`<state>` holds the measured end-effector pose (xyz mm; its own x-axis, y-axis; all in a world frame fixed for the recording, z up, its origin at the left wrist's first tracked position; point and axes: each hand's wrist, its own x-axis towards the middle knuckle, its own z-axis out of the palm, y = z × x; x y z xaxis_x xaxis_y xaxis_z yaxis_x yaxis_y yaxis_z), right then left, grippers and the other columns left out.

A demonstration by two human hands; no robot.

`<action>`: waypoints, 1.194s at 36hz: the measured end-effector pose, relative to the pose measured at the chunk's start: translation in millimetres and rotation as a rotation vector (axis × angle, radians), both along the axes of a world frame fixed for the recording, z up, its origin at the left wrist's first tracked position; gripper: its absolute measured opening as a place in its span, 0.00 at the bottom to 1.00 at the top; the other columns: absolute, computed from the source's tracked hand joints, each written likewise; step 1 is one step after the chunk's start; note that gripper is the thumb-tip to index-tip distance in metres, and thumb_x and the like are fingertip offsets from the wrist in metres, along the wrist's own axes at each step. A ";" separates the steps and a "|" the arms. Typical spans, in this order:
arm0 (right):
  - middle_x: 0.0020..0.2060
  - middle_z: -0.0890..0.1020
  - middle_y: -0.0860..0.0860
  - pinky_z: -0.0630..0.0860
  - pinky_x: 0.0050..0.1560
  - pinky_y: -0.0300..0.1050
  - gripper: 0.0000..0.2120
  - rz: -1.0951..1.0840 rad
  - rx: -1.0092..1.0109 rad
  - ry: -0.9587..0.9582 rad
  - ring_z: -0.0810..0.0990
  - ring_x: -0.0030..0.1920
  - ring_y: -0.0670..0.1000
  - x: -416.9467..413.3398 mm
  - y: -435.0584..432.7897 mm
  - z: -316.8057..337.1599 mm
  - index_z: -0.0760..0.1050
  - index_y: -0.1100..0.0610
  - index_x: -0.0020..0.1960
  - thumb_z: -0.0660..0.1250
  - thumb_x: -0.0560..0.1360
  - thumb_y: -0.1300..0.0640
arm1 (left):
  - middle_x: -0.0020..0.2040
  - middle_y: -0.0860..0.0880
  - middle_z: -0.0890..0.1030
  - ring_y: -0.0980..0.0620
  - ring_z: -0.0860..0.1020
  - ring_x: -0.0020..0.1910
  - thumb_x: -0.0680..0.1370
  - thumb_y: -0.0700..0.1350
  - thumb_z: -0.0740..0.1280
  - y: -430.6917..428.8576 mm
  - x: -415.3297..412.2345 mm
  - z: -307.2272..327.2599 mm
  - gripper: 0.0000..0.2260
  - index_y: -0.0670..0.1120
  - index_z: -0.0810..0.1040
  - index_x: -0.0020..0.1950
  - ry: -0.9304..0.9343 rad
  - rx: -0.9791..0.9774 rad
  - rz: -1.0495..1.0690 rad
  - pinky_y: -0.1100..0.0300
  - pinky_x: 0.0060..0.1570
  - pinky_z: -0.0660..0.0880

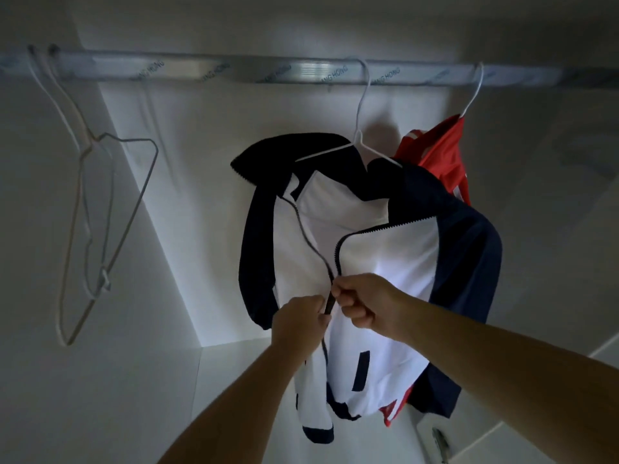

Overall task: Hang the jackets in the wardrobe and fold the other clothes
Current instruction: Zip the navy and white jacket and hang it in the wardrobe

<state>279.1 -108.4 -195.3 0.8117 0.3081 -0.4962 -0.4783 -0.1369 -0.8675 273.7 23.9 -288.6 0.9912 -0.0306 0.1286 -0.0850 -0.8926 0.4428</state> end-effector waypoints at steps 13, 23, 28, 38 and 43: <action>0.23 0.68 0.47 0.55 0.18 0.35 0.18 -0.123 0.134 -0.173 0.61 0.20 0.44 10.0 4.7 53.4 0.71 0.57 0.36 0.54 0.82 0.57 | 0.29 0.55 0.71 0.56 0.72 0.29 0.76 0.54 0.66 -6.9 16.1 24.7 0.14 0.52 0.67 0.34 -0.007 -0.096 -0.010 0.61 0.32 0.70; 0.24 0.67 0.48 0.54 0.17 0.34 0.16 -0.194 0.238 -0.268 0.60 0.19 0.43 17.8 0.2 85.5 0.70 0.57 0.36 0.54 0.82 0.57 | 0.45 0.52 0.82 0.51 0.80 0.45 0.78 0.55 0.64 0.1 17.5 27.1 0.11 0.49 0.77 0.49 0.067 0.032 0.051 0.57 0.46 0.78; 0.22 0.68 0.47 0.55 0.17 0.34 0.17 -0.173 0.199 -0.283 0.61 0.19 0.44 15.5 3.6 92.1 0.71 0.57 0.35 0.55 0.82 0.57 | 0.40 0.54 0.80 0.55 0.79 0.39 0.76 0.54 0.66 -7.5 23.3 49.5 0.09 0.50 0.75 0.44 -0.024 -0.125 0.024 0.59 0.42 0.77; 0.21 0.70 0.48 0.59 0.18 0.33 0.18 -0.147 0.189 -0.315 0.63 0.20 0.45 13.1 14.2 108.8 0.73 0.58 0.35 0.55 0.82 0.57 | 0.42 0.56 0.80 0.58 0.78 0.39 0.77 0.50 0.65 -8.0 29.9 80.9 0.06 0.50 0.75 0.51 -0.224 -0.242 0.014 0.61 0.39 0.76; 0.21 0.71 0.49 0.60 0.27 0.39 0.18 -0.146 0.144 -0.314 0.65 0.22 0.47 13.6 21.8 114.2 0.73 0.58 0.35 0.56 0.82 0.57 | 0.34 0.57 0.72 0.52 0.78 0.38 0.77 0.52 0.62 -16.3 41.1 101.5 0.07 0.50 0.68 0.44 -0.290 -0.240 0.040 0.61 0.33 0.70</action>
<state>292.7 -86.6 -81.1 0.9580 0.2266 -0.1760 -0.1913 0.0474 -0.9804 314.8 7.5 -187.1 0.9123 0.0727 0.4030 -0.2045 -0.7717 0.6022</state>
